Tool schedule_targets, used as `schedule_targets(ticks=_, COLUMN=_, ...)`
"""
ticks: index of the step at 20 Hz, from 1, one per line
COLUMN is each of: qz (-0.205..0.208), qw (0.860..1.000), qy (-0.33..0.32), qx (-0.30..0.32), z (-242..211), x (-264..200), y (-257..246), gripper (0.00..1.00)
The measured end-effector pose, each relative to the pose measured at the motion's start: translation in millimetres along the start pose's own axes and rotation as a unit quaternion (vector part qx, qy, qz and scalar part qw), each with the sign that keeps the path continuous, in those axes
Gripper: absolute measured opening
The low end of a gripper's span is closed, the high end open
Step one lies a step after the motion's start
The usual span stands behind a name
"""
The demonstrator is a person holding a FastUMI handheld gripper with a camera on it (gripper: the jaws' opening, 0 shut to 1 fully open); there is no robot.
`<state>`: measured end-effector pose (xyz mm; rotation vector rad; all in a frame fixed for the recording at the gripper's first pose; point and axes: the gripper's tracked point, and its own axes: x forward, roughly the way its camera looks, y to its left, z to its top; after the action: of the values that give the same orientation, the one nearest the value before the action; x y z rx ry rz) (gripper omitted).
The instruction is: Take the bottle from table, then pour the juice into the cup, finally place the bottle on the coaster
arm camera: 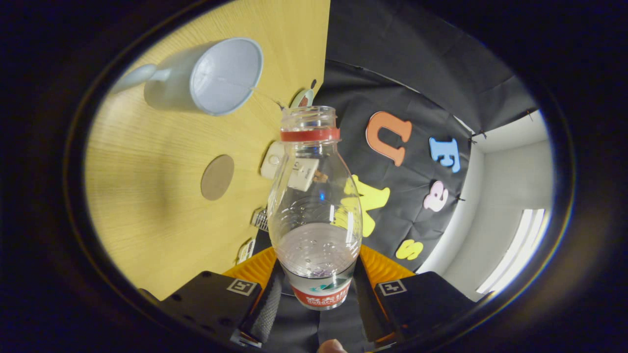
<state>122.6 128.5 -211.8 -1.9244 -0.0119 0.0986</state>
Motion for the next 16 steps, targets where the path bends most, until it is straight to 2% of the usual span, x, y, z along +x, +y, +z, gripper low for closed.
schedule_targets(ticks=16, qz=-0.009, qw=1.000, qy=-0.005, qx=-0.027, z=5, x=1, y=-12, gripper=0.75)
